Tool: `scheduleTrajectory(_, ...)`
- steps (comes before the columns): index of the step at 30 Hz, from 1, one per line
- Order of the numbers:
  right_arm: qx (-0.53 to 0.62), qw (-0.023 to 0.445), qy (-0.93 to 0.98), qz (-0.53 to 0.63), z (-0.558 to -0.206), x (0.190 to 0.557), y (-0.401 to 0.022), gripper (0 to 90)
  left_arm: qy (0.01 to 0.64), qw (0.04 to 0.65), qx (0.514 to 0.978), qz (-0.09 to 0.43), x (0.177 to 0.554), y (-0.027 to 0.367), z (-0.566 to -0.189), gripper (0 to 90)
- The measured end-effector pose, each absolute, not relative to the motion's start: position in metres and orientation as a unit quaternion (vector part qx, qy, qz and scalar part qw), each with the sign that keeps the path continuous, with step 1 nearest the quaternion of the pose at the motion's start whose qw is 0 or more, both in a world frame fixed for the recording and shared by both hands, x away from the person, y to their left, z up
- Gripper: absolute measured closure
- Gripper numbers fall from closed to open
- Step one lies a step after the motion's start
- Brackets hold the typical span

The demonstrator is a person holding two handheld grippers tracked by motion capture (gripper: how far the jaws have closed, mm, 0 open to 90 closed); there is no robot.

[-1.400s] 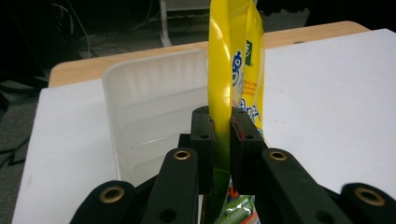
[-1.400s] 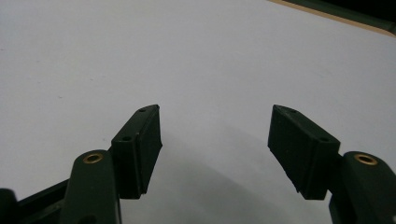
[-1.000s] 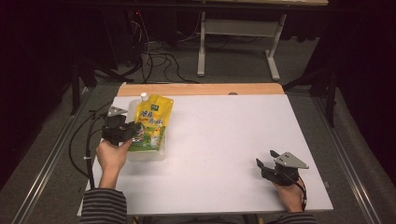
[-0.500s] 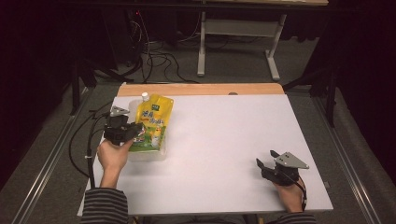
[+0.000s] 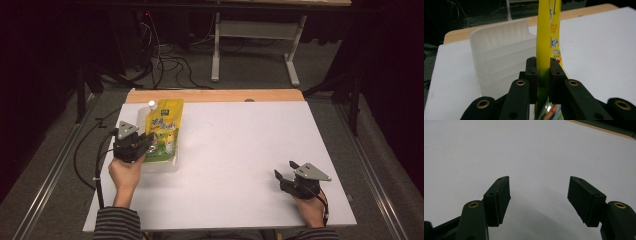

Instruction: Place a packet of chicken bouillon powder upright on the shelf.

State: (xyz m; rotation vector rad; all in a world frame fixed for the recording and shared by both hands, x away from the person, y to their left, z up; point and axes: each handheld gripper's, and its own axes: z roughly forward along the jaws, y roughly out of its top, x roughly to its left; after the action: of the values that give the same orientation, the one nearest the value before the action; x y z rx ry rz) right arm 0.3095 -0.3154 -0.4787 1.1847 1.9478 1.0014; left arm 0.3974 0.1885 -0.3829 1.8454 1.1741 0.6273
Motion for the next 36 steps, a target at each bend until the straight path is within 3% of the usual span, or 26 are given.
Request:
scheduleTrajectory(15, 0.450, 0.322, 0.744, 0.375, -0.479, 0.310, -0.315, 35.1, 0.480, 0.388, 0.764, 0.189, 0.393, 0.199, -0.378, 79.9)
scheduleTrajectory(29, 0.451, 0.320, 0.744, 0.374, -0.479, 0.310, -0.314, 35.2, 0.480, 0.396, 0.757, 0.200, 0.378, 0.206, -0.391, 79.3)
scheduleTrajectory(36, 0.451, 0.320, 0.745, 0.373, -0.479, 0.310, -0.314, 35.1, 0.468, 0.396, 0.757, 0.223, 0.368, 0.205, -0.399, 86.9)
